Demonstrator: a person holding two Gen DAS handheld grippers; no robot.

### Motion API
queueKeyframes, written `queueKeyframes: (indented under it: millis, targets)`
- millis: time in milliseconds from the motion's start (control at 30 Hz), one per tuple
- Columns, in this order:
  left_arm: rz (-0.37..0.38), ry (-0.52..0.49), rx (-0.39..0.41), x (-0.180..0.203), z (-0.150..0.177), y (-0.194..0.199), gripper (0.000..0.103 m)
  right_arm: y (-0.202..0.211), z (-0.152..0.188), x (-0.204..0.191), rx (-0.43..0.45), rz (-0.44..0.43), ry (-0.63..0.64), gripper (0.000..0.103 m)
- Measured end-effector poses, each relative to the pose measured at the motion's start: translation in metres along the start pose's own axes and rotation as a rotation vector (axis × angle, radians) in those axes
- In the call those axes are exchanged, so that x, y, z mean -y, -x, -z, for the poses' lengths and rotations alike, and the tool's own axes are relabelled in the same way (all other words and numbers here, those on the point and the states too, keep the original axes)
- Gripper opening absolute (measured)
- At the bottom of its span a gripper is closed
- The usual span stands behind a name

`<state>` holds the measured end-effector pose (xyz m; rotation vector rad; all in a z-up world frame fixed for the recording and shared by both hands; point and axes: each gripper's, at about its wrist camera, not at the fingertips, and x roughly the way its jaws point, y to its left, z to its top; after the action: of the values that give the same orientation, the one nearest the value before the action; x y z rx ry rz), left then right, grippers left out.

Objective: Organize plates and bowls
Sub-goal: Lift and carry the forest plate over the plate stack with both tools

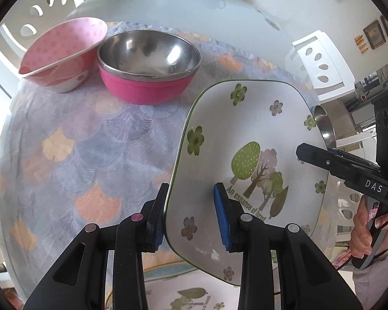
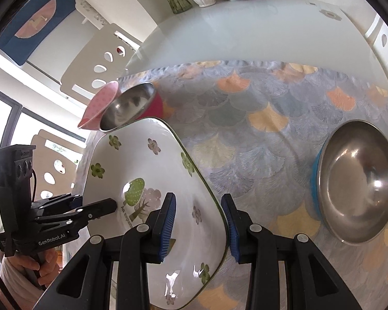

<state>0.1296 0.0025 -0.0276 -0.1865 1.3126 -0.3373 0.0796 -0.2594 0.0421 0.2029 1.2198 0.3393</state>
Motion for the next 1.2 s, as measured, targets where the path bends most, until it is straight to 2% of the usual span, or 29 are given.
queueKeyframes:
  millis: [500, 933, 1200]
  targets:
    - [-0.001, 0.041, 0.020, -0.013, 0.027, 0.021, 0.030, 0.008, 0.017, -0.031, -0.004, -0.015, 0.041, 0.036]
    - [-0.001, 0.063, 0.032, -0.019, 0.035, 0.029, 0.030, 0.012, 0.027, -0.050, -0.008, -0.046, 0.067, 0.037]
    - [0.007, 0.077, 0.018, -0.026, 0.049, 0.032, 0.031, 0.010, 0.038, -0.058, -0.028, -0.053, 0.066, 0.037]
